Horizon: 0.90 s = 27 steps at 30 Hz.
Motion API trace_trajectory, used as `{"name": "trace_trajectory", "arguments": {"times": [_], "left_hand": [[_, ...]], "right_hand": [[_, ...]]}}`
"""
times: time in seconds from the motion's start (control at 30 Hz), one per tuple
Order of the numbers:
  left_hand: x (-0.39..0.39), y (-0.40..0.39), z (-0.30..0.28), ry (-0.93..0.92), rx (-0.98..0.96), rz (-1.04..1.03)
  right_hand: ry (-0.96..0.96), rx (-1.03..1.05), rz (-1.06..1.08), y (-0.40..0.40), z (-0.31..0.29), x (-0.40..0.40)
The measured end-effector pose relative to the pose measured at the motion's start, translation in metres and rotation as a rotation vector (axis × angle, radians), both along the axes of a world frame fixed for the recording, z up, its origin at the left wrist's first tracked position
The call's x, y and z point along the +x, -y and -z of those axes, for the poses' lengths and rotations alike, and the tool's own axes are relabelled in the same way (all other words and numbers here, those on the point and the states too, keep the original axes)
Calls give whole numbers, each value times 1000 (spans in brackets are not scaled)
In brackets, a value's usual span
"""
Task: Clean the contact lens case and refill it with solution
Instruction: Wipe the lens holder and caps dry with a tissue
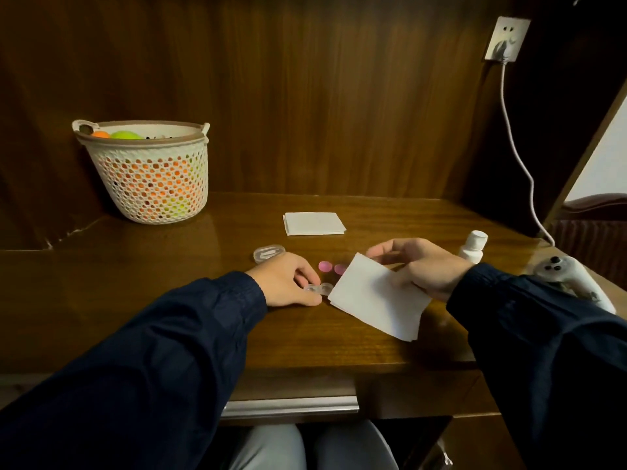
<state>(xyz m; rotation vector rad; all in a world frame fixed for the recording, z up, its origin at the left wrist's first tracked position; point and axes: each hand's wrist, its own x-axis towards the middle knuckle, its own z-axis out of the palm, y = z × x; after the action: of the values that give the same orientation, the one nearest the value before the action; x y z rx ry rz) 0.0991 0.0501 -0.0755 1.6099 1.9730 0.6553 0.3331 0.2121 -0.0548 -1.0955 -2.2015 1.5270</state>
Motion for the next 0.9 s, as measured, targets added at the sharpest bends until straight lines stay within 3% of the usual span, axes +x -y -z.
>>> {"name": "trace_trajectory", "arguments": {"times": [0.13, 0.3, 0.43, 0.53, 0.73, 0.9], "left_hand": [[-2, 2, 2, -26, 47, -10], [-7, 6, 3, -20, 176, -91], [-16, 7, -3, 87, 378, -187], [-24, 0, -11, 172, 515, -221], [-40, -23, -15, 291, 655, -255], [-51, -43, -7, 418, 696, -249]], "right_hand": [[138, 90, -10, 7, -4, 1], [175, 130, 1, 16, -9, -7], [21, 488, 12, 15, -16, -19], [-77, 627, 79, 15, -26, -35], [-196, 1029, 165, 13, -34, -77], [-274, 1157, 109, 10, -29, -113]]}}
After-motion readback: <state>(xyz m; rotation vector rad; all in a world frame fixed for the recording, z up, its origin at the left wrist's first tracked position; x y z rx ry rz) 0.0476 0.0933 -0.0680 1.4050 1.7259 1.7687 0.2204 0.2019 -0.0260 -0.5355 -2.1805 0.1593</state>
